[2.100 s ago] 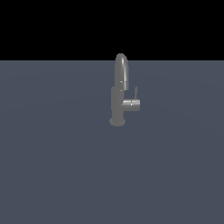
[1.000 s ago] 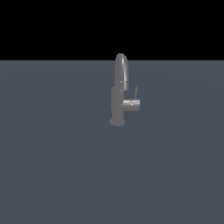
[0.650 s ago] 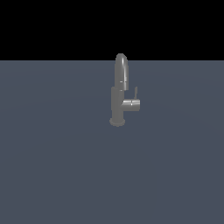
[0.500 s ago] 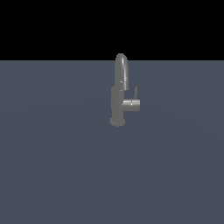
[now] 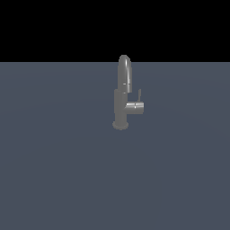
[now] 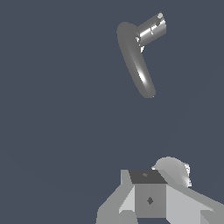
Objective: Turn on the faucet by rotating a designated handle.
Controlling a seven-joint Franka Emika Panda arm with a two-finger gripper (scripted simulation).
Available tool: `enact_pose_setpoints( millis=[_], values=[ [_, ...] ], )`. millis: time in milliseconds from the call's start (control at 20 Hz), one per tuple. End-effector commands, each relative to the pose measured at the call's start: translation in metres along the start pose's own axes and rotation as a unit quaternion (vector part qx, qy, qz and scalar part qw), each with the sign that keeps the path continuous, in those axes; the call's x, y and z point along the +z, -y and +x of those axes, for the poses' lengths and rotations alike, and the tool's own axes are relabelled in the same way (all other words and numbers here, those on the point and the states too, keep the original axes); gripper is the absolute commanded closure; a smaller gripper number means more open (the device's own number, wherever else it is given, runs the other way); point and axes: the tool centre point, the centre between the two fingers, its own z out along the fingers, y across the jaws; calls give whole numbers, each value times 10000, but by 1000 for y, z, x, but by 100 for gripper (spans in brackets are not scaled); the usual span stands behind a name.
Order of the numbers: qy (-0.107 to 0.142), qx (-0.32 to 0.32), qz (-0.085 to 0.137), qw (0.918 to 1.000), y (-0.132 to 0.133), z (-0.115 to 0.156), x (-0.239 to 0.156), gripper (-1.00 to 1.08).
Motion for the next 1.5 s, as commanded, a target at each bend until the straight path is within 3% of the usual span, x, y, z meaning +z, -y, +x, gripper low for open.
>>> enact_pose_setpoints(
  millis=[0, 400, 750, 1100, 1450],
  values=[
    [175, 164, 157, 9996, 0, 16, 1, 108],
    [737, 686, 661, 9927, -2, 65, 8, 108],
    [1241, 1150, 1113, 9793, -8, 108, 19, 108],
    [1759, 1627, 1579, 9579, -17, 150, 35, 108],
    [2298, 2127, 2067, 9269, -29, 192, 58, 108]
  ],
)
